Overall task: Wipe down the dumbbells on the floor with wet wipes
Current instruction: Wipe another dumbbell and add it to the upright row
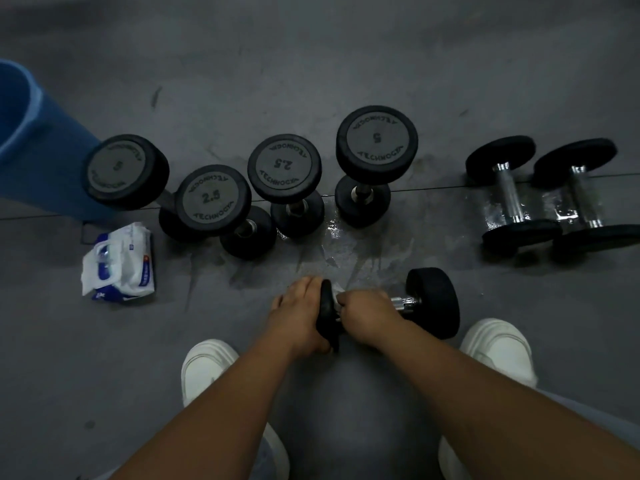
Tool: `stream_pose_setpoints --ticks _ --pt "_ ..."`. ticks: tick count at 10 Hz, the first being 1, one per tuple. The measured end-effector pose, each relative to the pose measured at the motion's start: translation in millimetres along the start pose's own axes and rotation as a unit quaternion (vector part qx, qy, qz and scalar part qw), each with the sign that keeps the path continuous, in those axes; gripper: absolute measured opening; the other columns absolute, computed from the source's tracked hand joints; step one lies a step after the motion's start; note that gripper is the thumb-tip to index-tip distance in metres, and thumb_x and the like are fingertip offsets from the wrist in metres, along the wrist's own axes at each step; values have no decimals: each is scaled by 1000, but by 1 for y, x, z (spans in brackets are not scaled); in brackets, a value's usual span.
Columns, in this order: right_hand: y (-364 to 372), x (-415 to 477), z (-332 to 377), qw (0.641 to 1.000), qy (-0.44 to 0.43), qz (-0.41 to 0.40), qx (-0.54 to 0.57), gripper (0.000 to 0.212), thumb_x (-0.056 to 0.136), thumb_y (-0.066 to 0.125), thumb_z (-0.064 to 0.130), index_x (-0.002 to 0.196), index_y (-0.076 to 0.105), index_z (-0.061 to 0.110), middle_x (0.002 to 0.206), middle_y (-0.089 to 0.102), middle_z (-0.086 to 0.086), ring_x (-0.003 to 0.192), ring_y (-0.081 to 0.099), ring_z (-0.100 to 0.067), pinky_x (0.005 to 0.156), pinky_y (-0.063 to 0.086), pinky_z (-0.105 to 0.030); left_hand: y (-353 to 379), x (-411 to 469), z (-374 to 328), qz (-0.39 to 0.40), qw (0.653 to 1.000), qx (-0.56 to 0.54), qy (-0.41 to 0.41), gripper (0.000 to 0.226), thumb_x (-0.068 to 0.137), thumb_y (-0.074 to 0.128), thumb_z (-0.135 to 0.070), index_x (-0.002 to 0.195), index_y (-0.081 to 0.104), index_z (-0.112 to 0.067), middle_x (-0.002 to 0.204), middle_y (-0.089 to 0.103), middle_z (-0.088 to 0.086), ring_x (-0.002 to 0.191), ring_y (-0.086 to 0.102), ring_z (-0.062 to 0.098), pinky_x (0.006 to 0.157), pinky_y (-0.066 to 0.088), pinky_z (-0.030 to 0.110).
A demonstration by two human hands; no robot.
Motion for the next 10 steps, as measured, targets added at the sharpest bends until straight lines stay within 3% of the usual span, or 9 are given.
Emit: stream_pose_setpoints --ticks 1,2,3,4,5,6,7,9,10 --pt "-22 -17 1 984 -11 -164 73 19 88 43 26 79 60 24 85 68 -2 84 59 -23 82 34 -34 0 1 0 2 1000 -1 4 121 55 85 -41 152 16 -25 157 18 -5 146 20 15 118 23 41" --pt "13 -59 -23 849 162 -279 417 27 91 43 28 78 64 16 76 64 -6 75 57 -24 61 33 -30 -3 4 0 8 1000 2 3 122 52 86 -40 151 17 -24 156 19 -5 145 22 16 116 25 41" --pt "117 -40 -7 437 333 -83 831 34 103 38 24 105 64 3 91 70 -15 83 67 -20 71 46 -30 1 1 1 13 1000 -5 0 124 55 86 -40 153 12 -25 159 13 -3 147 18 16 119 20 38" --pt "126 -17 -2 319 331 -72 885 35 103 30 12 91 61 5 74 69 -14 69 65 -25 70 52 -36 0 -1 -1 -10 1000 -9 9 122 55 87 -42 152 14 -27 156 16 -4 144 23 18 118 21 38" --pt "128 -36 -4 329 336 -99 877 35 99 30 1 114 61 5 110 64 -15 79 57 -18 89 46 -31 -1 1 1 2 1000 -1 -1 125 54 88 -39 153 12 -25 158 14 -3 146 20 17 119 20 40" --pt "106 -30 -2 310 334 -99 885 33 103 29 9 93 60 3 73 70 -14 52 60 -15 49 52 -20 0 0 -2 7 1000 3 -3 123 57 86 -39 154 11 -25 159 13 -3 147 19 18 119 20 39" --pt "94 -45 -17 370 364 -94 850 31 103 36 21 83 57 10 77 62 -9 58 53 -16 48 41 -20 -2 2 -2 21 999 29 -10 123 55 87 -41 152 14 -25 157 18 -4 144 25 19 117 24 39" --pt "7 -97 -82 787 250 -318 465 17 91 46 16 89 61 24 91 61 4 84 59 -21 70 37 -27 -14 5 -23 23 986 165 13 119 52 86 -50 147 23 -15 153 23 4 141 26 23 114 30 37" --pt "-34 -80 -63 946 179 -236 132 32 96 37 7 123 53 16 127 49 -6 100 56 -24 69 42 -34 -9 1 -25 25 986 168 -4 120 56 87 -44 149 19 -10 153 25 8 138 34 26 112 34 35"
Point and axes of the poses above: each hand's wrist, its own x-axis towards the middle knuckle, its own y-axis out of the palm, z = x × y, the point moved 10 cm from there along x, towards the middle knuckle
